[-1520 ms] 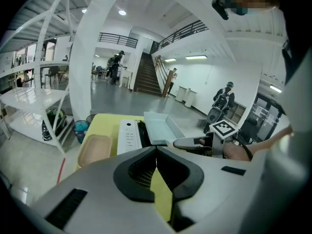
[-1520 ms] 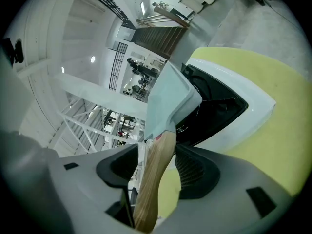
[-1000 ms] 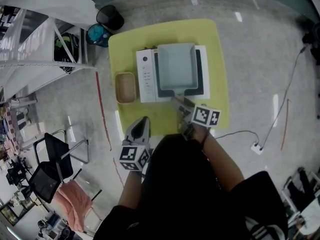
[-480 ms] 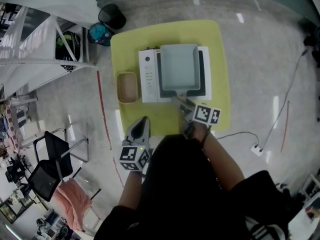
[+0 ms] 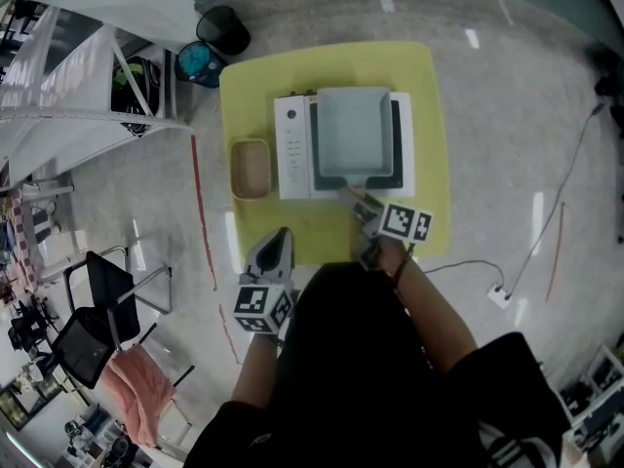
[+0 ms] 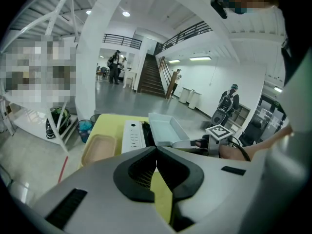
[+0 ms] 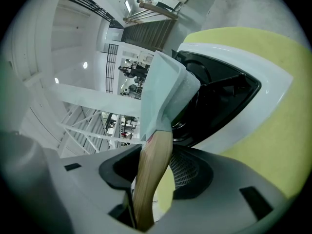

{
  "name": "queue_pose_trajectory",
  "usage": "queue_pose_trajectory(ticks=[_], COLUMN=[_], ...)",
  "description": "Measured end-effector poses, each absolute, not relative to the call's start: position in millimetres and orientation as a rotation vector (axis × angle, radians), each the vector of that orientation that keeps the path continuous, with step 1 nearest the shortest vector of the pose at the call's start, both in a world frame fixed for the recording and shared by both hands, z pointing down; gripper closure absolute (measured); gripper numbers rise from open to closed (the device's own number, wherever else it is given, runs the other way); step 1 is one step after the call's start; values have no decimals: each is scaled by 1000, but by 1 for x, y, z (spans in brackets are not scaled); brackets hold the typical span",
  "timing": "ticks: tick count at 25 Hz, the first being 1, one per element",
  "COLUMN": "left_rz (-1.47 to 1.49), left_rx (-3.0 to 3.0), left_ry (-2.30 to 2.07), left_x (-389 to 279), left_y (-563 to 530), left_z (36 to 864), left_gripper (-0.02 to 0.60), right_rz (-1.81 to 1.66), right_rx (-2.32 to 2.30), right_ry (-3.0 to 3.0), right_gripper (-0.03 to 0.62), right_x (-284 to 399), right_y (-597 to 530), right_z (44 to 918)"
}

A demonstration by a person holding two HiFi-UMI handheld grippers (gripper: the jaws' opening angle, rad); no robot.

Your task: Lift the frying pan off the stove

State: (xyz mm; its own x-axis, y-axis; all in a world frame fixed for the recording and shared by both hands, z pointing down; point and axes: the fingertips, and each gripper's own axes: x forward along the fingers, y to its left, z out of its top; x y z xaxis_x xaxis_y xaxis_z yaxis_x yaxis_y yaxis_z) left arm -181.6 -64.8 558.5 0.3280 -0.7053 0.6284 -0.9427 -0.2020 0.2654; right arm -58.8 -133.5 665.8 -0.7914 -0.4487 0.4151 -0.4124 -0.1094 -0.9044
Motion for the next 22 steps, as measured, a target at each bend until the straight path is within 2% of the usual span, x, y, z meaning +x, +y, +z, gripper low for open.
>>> queue_pose_trajectory(ticks=[22], left_rz=[502], left_rx=[1958], left_ry=[-1465], left_x=[-171], left_y=[-72], left_z=[551], left_gripper=[537], right_rz=[-2122], right_rx=[-971], right_ry=[2107], right_gripper=[413], right_x=[-57], right_y=[-134], right_z=[661])
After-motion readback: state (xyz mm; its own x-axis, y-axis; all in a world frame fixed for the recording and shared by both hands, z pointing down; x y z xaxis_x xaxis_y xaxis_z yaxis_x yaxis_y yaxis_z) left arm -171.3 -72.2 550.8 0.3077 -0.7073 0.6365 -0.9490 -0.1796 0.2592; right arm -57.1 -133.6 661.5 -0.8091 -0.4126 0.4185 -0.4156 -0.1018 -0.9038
